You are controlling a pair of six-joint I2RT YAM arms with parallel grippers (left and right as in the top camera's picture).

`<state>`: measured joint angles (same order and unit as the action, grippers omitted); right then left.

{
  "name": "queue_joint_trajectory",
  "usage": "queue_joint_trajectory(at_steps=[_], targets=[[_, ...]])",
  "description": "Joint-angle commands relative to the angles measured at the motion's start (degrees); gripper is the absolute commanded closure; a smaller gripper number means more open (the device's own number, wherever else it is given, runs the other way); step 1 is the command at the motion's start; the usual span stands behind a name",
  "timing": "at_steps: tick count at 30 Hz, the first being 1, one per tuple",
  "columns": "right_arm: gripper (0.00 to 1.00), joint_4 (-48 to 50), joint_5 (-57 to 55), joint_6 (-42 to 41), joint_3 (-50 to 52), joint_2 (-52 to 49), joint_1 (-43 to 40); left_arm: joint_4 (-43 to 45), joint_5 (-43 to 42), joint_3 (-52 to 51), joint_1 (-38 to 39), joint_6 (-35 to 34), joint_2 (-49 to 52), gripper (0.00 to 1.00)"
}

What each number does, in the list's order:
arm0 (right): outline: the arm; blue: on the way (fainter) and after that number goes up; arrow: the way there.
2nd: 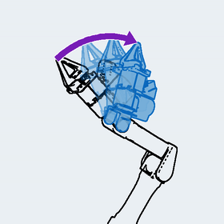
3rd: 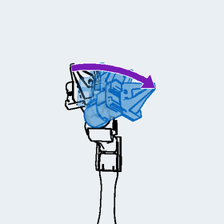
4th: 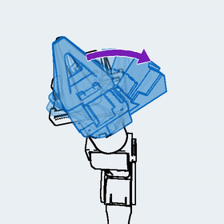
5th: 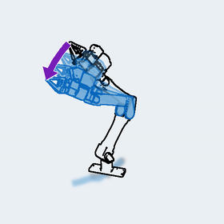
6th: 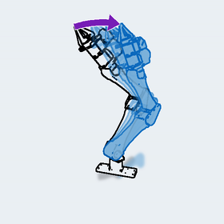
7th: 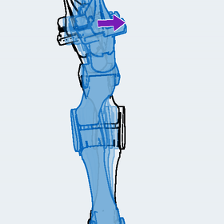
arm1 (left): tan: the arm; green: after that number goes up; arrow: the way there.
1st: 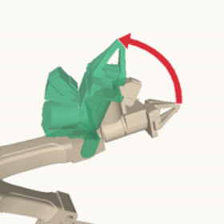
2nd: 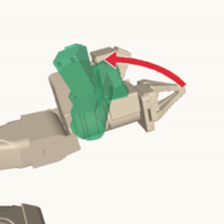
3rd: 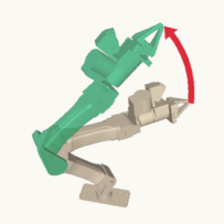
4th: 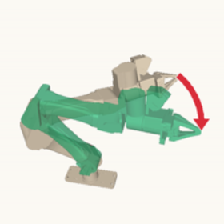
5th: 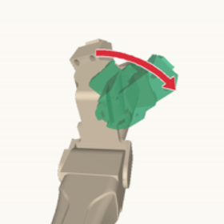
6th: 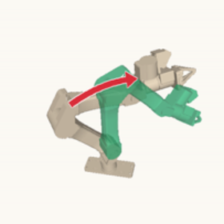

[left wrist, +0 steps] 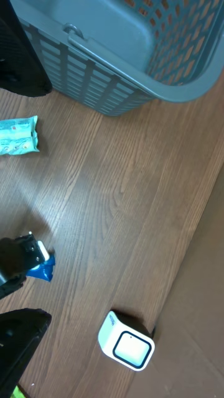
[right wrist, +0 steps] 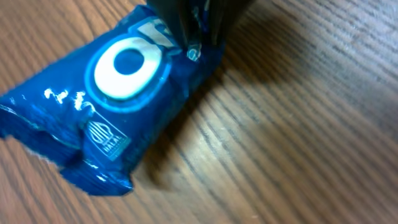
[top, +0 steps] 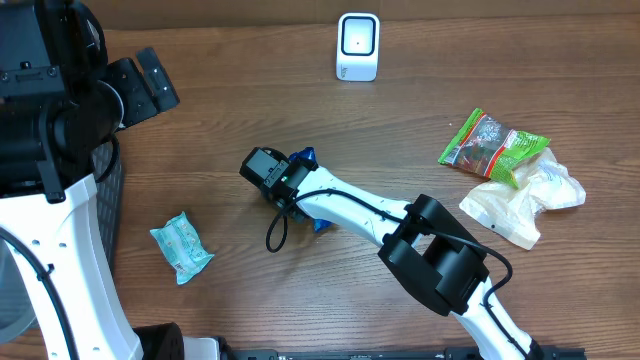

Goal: Scan the item barcode

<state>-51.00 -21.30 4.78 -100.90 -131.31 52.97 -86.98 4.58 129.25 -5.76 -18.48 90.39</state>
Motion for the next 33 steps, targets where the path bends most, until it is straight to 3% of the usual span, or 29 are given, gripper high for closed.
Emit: queue_joint_trajectory(at_steps=[1,6,9,11,14,16,21,31,33], targets=[[0.96,-0.26,-0.26,0.20,1.95,-1.51,-0.26,0.22,0.31,0.13,-0.11,-0.81,0.28,0.00],[0.96,-0.94,-0.20,-0.28,1.31,-1.36,-0.13,0.22,0.31,0.13,-0.11,-0.79,0.28,0.00],[0.96,-4.98,3.34,-4.68,-1.81,-0.81,-0.15,0.22,0.31,0.13,-0.11,-0.79,0.28,0.00],[0.96,-8.79,11.80,-5.49,-5.35,0.39,-0.68,0.22,0.31,0.13,-0.11,-0.79,0.28,0.01],[0.96,-13.66,40.48,-6.54,-12.13,4.50,-5.51,0.22,0.31,0.13,-0.11,-0.81,0.28,0.00],[0.96,-13.35,52.46,-6.51,-12.22,5.62,-8.48,0.22,0.31,0.13,-0.11,-0.79,0.28,0.00],[0.96,-13.40,74.12,-3.65,-9.92,5.01,-16.90,0.22,0.31,0.13,-0.11,-0.79,0.28,0.01],[0.96,-5.46,74.95,-5.03,3.26,1.44,-26.56,0.22,0.31,0.13,-0.11,-0.79,0.28,0.00],[0.96,-4.59,70.73,-5.05,4.87,0.85,-27.89,0.22,0.31,0.13,-0.11,-0.79,0.28,0.00]])
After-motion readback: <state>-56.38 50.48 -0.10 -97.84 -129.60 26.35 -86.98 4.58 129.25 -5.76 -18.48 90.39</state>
